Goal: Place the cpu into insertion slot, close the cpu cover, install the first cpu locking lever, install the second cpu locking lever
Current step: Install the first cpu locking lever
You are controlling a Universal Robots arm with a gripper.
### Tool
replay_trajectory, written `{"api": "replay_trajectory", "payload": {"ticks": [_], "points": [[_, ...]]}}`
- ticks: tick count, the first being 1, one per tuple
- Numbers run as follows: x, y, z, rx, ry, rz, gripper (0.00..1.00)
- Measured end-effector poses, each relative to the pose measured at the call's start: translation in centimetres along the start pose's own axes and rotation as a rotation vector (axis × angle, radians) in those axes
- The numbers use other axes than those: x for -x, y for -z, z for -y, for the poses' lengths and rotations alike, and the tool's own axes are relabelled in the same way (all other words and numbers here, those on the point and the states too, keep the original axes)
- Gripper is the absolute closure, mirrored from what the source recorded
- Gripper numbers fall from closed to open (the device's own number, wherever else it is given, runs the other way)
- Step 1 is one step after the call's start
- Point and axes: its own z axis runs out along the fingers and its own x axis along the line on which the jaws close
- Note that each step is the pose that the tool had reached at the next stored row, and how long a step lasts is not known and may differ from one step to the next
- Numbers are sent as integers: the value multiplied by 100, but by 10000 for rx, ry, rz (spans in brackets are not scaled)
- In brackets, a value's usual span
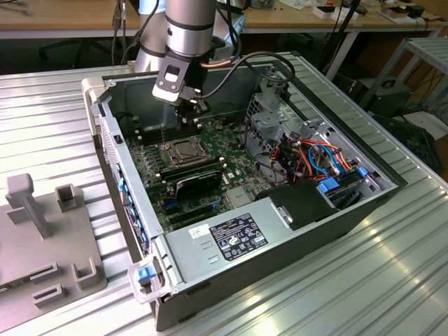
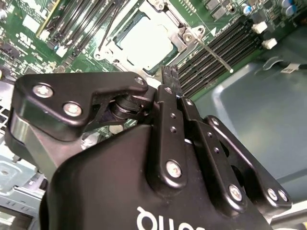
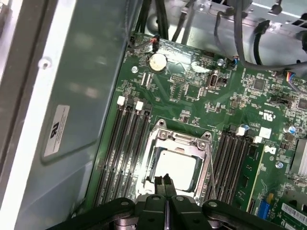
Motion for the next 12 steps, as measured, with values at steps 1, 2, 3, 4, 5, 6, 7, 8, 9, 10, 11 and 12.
{"api": "replay_trajectory", "payload": {"ticks": [1,2,3,4,5,6,7,8,9,10,11,12], "points": [[-3,0,11,2,72,-3,89],[-6,1,20,3,134,-5,89],[-9,1,33,5,209,-7,89],[-12,2,41,6,262,-9,89],[-14,2,52,8,324,-11,89],[-15,3,63,9,375,-13,89],[-15,3,75,10,429,-15,89],[-14,3,83,12,473,-17,89],[-12,4,97,14,542,-19,89],[-10,4,110,15,616,-22,89],[-8,4,117,17,668,-24,89],[-4,5,132,19,773,-28,89]]}}
